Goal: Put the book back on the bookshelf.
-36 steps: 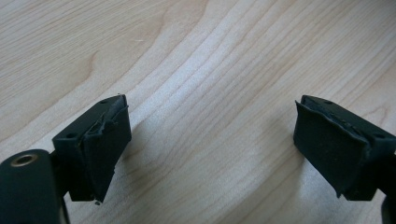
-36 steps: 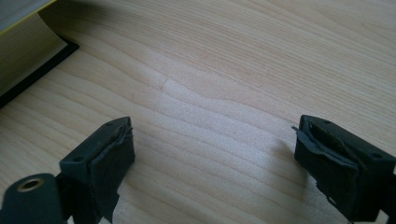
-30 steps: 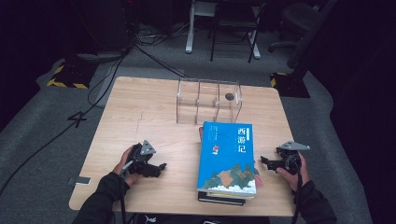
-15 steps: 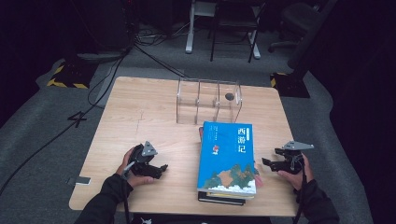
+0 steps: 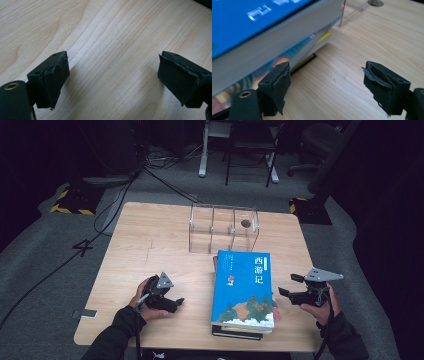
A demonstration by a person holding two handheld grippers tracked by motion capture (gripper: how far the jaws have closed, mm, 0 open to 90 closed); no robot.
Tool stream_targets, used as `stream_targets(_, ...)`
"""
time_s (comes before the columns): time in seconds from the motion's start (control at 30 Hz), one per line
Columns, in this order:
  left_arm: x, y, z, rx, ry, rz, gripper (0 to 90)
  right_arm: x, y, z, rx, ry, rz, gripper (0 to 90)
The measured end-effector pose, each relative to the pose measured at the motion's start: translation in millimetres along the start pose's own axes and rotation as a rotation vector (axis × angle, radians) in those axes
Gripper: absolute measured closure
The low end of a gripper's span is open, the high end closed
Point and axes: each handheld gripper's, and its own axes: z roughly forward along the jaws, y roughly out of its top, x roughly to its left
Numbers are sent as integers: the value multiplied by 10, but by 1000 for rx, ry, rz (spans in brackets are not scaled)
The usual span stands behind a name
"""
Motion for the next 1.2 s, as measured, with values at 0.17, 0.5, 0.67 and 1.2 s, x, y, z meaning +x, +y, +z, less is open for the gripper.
stream_targets(0.17,-19,14,14,0,-3,2,107,104,118,-68,-25,31,-8,217)
stream_targets(0.5,-35,25,24,1,-6,6,107,295,286,-98,-20,39,-33,225)
stream_targets(0.67,-39,26,24,3,-5,6,106,382,331,-84,-10,64,-43,235)
stream_targets(1.2,-42,89,78,6,-32,26,108,458,377,89,62,141,-4,161)
